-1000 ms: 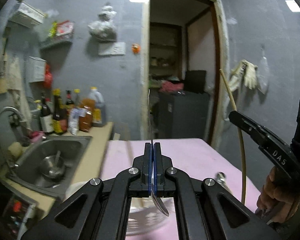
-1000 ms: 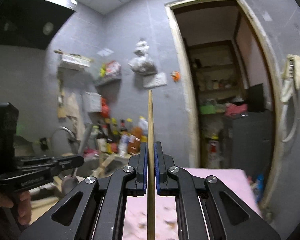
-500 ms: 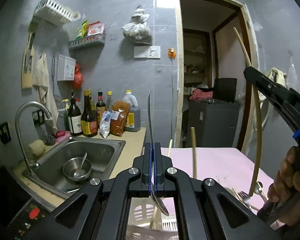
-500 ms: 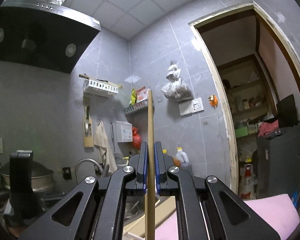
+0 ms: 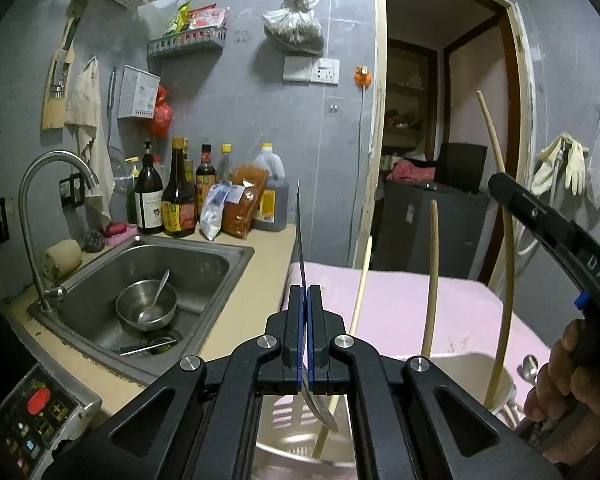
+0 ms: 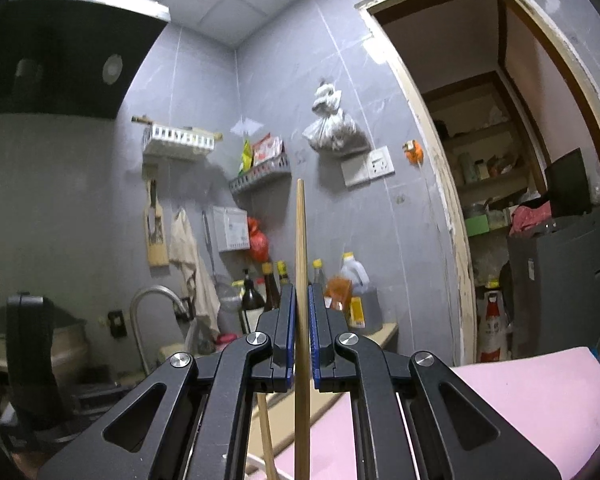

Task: Organize utensils
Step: 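Lower the knife and chopstick into the white holder and open both tools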

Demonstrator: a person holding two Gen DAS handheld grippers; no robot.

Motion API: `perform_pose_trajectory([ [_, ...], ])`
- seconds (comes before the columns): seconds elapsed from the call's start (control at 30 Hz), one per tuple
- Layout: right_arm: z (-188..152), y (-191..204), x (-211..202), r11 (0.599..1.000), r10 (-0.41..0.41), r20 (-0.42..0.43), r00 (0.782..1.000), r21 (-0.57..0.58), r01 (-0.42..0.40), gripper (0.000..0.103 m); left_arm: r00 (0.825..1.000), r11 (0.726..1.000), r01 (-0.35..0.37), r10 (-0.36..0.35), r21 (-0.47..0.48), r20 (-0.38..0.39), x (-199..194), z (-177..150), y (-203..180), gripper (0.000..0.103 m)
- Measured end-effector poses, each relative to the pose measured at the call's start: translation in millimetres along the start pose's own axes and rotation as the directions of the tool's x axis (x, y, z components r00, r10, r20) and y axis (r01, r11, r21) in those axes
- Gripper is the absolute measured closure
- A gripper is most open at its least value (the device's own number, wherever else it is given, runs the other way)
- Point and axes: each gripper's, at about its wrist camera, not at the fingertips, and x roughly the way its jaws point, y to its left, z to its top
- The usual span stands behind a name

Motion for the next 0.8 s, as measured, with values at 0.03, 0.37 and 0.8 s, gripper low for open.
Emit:
perform_pose_trajectory([
  [0.03, -3, 1, 0, 1.000, 0.001, -0.017, 1.000, -0.013, -0.001, 0.099, 1.000, 1.000, 0.000, 0.000, 0.009, -0.011, 2, -1, 0, 0.103],
  [0.37, -27, 0, -4, 0.998, 0.010, -0.199, 0.980, -0.054, -0.022, 0.098, 0.993, 0.998, 0.020, -0.012, 0.067, -0.121, 11, -21, -9, 0.103],
  [0.8, -35, 2, -9, 0.997, 0.024, -0.283, 0.959, -0.065, -0.044, 0.093, 0.980, 0.998, 0.060, -0.057, 0.014, -0.189, 9, -30, -7, 0.103],
])
